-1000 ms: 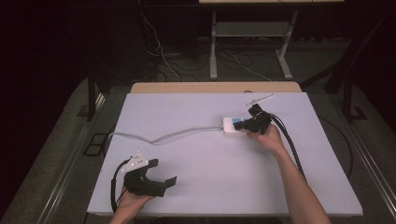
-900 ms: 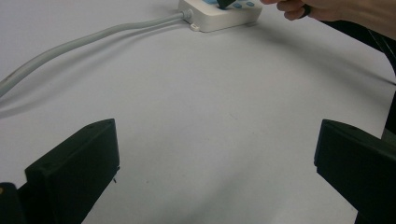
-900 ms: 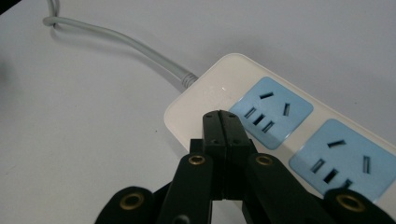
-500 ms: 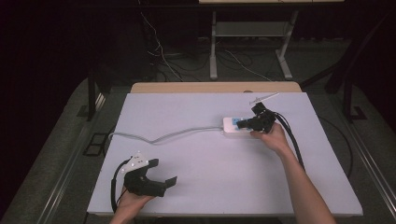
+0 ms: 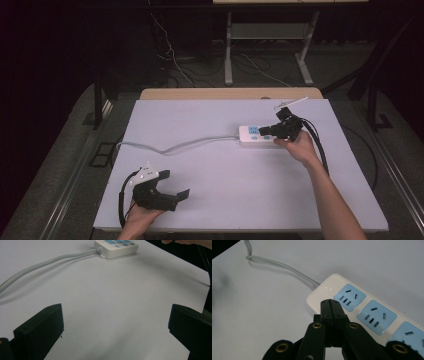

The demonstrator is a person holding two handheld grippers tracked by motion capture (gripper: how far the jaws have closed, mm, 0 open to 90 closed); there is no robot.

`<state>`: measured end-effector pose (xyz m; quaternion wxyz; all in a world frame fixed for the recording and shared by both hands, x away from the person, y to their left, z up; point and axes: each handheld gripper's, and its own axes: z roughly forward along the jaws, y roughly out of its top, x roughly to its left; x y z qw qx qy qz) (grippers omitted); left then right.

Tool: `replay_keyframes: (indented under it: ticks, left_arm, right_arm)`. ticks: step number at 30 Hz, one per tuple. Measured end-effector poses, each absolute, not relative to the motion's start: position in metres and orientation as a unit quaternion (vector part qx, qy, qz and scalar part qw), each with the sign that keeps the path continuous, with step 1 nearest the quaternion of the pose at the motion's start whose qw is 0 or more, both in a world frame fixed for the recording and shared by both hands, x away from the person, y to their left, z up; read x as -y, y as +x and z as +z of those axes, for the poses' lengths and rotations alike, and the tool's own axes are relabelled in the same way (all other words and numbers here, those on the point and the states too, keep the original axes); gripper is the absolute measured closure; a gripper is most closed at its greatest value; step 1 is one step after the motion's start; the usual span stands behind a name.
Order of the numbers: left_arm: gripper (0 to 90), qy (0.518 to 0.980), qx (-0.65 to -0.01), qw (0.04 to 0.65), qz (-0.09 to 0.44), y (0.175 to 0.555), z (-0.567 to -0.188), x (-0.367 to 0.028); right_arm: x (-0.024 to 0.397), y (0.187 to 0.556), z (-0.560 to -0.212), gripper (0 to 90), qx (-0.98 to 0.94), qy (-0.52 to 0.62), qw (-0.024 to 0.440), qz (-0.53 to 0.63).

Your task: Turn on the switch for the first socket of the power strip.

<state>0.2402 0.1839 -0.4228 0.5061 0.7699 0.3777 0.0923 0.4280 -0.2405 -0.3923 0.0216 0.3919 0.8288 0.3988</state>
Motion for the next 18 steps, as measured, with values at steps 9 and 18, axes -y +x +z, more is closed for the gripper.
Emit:
replay_keyframes:
  ticks: [9,18]
  left_arm:
    - [0.0,0.768,-0.379,0.509,0.091,0.24,-0.422,-0.183]
    - [0.0,0.767,-0.378,0.51,0.091,0.24,-0.422,-0.183]
  right_arm:
    - [0.253,0.417,-0.378,89.2,-0.825,0.398,0.028,0.4]
    - [0.268,0.392,-0.364,69.4,-0.811,0.405,0.04,0.42]
